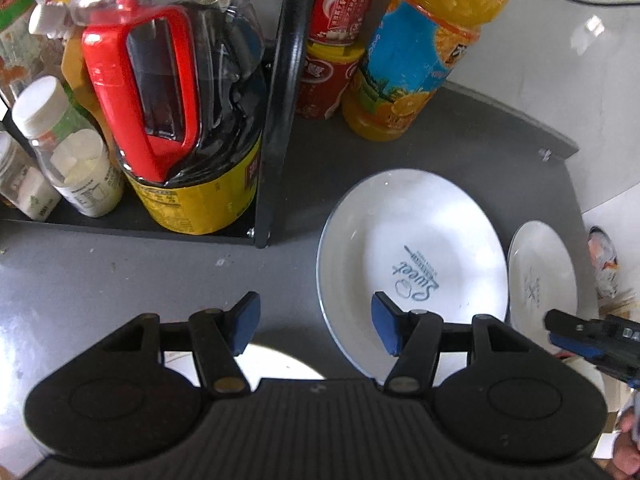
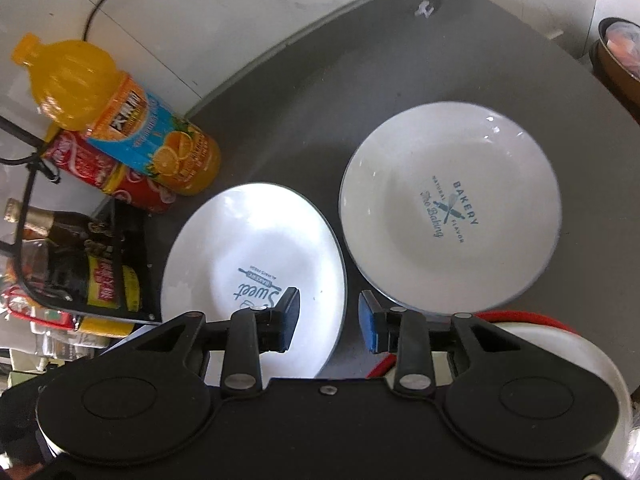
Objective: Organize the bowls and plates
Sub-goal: 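Move both tools toward the white plates, then close both grippers on the rim of the white 'Sweet' plate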
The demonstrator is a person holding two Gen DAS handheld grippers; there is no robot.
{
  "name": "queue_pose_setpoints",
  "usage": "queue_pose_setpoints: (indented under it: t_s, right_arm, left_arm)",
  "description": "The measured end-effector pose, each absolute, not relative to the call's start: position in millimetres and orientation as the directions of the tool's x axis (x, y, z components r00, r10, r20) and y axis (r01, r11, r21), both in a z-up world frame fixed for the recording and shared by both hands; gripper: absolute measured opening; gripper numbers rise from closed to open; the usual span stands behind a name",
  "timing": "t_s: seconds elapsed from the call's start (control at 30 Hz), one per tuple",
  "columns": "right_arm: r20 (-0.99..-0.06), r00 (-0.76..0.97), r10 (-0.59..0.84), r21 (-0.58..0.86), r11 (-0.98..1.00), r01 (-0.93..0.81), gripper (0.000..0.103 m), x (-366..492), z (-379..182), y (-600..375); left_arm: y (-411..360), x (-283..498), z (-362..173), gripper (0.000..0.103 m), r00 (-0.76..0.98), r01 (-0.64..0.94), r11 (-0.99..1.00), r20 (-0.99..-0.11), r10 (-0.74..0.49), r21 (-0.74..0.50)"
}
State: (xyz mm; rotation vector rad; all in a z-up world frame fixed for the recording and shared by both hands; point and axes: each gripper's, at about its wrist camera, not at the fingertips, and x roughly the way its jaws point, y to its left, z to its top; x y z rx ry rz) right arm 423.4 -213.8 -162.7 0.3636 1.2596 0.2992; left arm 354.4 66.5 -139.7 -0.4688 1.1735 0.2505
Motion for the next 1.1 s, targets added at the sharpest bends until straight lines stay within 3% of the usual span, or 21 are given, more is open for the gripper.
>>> queue_pose_setpoints:
  t_s: [0.2,0.43,0.7,1.0,1.1]
  right_arm:
    - [-0.882,0.268,0.386,0.397,0.918,-0.017,0.033,437,-176,-202]
    - [-0.910,0.231,0.343,0.339,0.939,-0.059,0.033,445,-186,-189]
    - [-0.924,0.195,0.328,0.316,0.945,-0.087,0.030,448,-202,-179]
    - [-0.946,0.164,0.279,0.259,0.957,-0.132,0.030,448,-218,-163]
    - [-0.949,0.162,0.269,0.247,0.958,-0.146,0.025,447,-222,-158]
  left_arm:
    - [69,357,-157,0.055,0.376,-0.430,0.867,-0.923,-0.081,-0.252]
    - [68,364,-177,0.041,0.386,-0.448,0.850,-0.918,-0.094,-0.276]
    - [65,369,-193,0.037,0.373,-0.480,0.833,-0.923,-0.090,-0.275]
    - [69,374,-211,0.023,0.365,-0.525,0.796,-0.925,-0.108,-0.301]
    - [69,376,-216,0.022,0.363,-0.534,0.787,-0.924,-0.117,-0.310]
